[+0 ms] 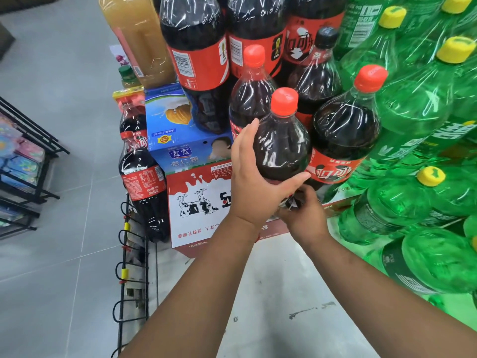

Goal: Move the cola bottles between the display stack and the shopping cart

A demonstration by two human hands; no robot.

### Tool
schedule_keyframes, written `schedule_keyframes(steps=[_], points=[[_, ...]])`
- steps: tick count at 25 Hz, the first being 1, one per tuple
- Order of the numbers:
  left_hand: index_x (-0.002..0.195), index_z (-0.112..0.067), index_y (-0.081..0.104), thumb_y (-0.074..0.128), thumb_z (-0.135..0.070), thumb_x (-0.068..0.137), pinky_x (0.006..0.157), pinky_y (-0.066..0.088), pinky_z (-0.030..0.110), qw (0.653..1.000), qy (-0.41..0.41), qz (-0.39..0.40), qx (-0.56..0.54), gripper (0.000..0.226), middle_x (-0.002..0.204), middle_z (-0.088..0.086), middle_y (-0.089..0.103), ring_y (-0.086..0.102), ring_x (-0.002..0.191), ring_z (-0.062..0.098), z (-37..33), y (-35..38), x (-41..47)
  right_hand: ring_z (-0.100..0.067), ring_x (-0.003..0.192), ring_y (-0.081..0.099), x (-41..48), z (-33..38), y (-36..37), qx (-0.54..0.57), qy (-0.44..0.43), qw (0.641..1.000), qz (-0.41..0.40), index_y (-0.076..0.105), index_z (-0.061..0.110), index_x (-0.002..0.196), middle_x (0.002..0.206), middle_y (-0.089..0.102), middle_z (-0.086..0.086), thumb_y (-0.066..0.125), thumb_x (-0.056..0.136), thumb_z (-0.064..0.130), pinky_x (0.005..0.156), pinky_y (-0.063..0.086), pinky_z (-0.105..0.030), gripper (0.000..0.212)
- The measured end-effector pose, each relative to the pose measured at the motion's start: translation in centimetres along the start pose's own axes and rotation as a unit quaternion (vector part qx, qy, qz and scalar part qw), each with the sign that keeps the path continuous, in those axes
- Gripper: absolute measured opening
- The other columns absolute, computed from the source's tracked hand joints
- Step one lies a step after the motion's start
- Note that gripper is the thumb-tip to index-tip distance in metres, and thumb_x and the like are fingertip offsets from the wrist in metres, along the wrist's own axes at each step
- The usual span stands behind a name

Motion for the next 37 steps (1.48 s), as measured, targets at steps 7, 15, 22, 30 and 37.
schedule_keyframes(steps=[7,15,22,30,37], points=[[0.150,-0.024,0.034,0.100,-0.023,0.057,0.109,0.047,0.034,0.988,-0.125,0.014,-0.089,0.114,0.141,-0.012,0.053,0.054,0.130,0.004,2.0,0.2,-0.5,-0.017,0.096,0.066,-0.3,1.7,0.2,-0.037,-0.037,0.998,0.023,0.056,0.023,0.112,0.100,0.068,0.009,0.087,0.067,0.014,0.081,0.051,-0.030,0.055],[0.150,-0.024,0.032,0.096,-0.037,0.054,0.112,0.047,0.040,0.983,-0.148,0.015,-0.107,0.116,0.143,-0.008,0.054,0.054,0.133,0.008,2.4,0.8,-0.6,-0.015,0.085,0.062,0.0,1.9,-0.1,-0.075,-0.068,0.994,0.031,0.060,0.012,0.115,0.100,0.071,0.001,0.086,0.067,0.014,0.074,0.048,-0.030,0.055],[0.151,-0.039,0.024,0.094,-0.041,0.062,0.110,0.046,0.030,0.979,-0.171,0.105,-0.026,0.113,0.145,-0.015,0.052,0.052,0.132,0.004,2.5,0.2,-1.3,-0.022,0.107,0.064,-0.8,1.9,-1.2,-0.156,-0.034,0.986,0.052,0.052,0.023,0.130,0.119,0.067,-0.001,0.081,0.057,0.048,0.092,0.054,-0.044,0.082],[0.157,-0.026,0.030,0.079,-0.045,0.082,0.107,0.043,0.040,0.938,-0.151,0.201,0.239,0.092,0.150,0.003,0.049,0.048,0.136,0.026,1.2,-2.1,-5.5,-0.028,0.126,0.049,-5.3,3.5,-3.6,-0.334,-0.054,0.937,0.086,0.036,0.023,0.148,0.145,0.041,-0.009,0.078,0.076,0.032,0.098,0.042,-0.033,0.084],[0.147,-0.026,0.046,0.063,-0.055,0.092,0.107,0.042,0.041,0.901,-0.076,0.272,0.328,0.064,0.142,0.001,0.052,0.046,0.132,0.026,-3.2,-1.7,-8.3,-0.030,0.124,0.048,-10.8,5.7,-7.8,-0.445,-0.115,0.883,0.092,0.034,0.031,0.146,0.143,0.039,-0.003,0.073,0.080,0.039,0.096,0.046,-0.038,0.077]])
Point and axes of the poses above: each hand's wrist, its own x-axis towards the middle knuckle, its own y-axis out of the palm, z = x × y, the point moved 8 cm from there along x, towards the middle knuckle
